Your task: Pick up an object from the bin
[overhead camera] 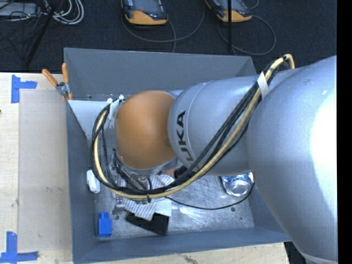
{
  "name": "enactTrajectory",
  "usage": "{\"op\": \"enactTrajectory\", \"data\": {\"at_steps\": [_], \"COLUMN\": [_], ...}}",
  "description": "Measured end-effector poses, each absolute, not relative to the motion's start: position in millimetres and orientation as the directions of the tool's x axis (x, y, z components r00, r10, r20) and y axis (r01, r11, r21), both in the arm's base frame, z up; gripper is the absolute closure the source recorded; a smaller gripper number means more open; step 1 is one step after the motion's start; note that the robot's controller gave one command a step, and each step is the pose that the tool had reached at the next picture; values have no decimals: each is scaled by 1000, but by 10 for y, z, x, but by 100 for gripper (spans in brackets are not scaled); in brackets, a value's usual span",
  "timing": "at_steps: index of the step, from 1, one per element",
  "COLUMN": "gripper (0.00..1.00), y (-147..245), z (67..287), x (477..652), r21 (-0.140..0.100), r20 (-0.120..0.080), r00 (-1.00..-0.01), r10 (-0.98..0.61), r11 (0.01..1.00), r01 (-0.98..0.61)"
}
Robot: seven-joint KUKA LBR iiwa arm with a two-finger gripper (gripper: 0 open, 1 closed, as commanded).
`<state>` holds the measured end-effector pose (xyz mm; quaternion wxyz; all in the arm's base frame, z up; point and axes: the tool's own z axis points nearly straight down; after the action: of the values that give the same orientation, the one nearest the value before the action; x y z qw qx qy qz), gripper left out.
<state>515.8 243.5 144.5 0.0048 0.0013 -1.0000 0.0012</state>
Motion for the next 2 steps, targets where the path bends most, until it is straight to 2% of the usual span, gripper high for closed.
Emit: {"op": "enactTrajectory", "data": {"at_steps": [1, 2], "gripper": [0, 0], "y": [2423, 1972], "z": [1488, 1040], "x": [5181, 4976], "r21": [-1, 1], "r20": [3, 0], "r00": [-1000, -995], "r10": [2, 102], "r11": [1000, 995], "r01": [2, 102]}}
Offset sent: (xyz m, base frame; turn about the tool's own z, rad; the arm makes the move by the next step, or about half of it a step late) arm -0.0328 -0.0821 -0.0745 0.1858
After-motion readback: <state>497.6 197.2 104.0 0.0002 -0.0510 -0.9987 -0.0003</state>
